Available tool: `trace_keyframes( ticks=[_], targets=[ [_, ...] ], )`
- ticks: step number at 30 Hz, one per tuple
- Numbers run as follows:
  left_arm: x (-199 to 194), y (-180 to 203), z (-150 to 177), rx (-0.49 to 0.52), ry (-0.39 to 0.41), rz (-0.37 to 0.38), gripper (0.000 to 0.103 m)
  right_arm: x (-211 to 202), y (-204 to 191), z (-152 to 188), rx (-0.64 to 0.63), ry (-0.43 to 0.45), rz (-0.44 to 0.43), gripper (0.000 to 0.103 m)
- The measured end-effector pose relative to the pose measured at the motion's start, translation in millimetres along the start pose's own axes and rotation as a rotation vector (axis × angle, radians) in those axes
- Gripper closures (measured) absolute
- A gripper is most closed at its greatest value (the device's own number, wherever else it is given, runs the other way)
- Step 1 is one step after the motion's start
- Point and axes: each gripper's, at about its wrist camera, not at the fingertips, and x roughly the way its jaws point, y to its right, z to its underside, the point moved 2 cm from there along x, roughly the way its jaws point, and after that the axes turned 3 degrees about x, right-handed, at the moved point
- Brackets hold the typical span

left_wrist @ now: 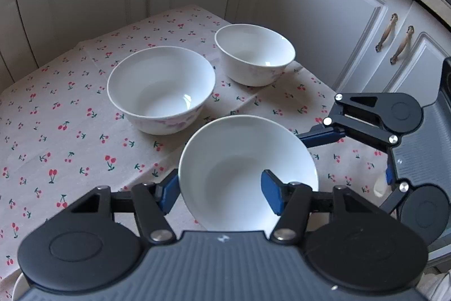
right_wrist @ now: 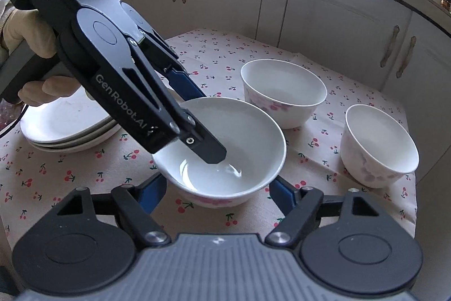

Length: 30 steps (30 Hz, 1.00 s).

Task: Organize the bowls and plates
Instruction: 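Grasp the rim of a white bowl with the left gripper, then lift the white bowl with the left gripper and carry it toward another bowl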

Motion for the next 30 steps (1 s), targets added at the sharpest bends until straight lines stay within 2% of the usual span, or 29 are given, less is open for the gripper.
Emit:
trace_keyframes(
  ticks=[6, 18, 30],
  targets=[
    [-5, 7, 0, 0.011, 0.002, -0.006, 0.043, -4, -4, -1, 0.002, -0.004, 0.012, 0.02],
    [-28, 42, 19, 0.057, 0.01, 0.015, 0.042, -46, -26, 14, 0.013, 0.002, 0.017, 0.02],
    [-27, 53, 34, 0.06, -0.007, 0.024, 0.042, -51, -38, 29, 0.01, -0.032, 0.006, 0.02]
  ],
)
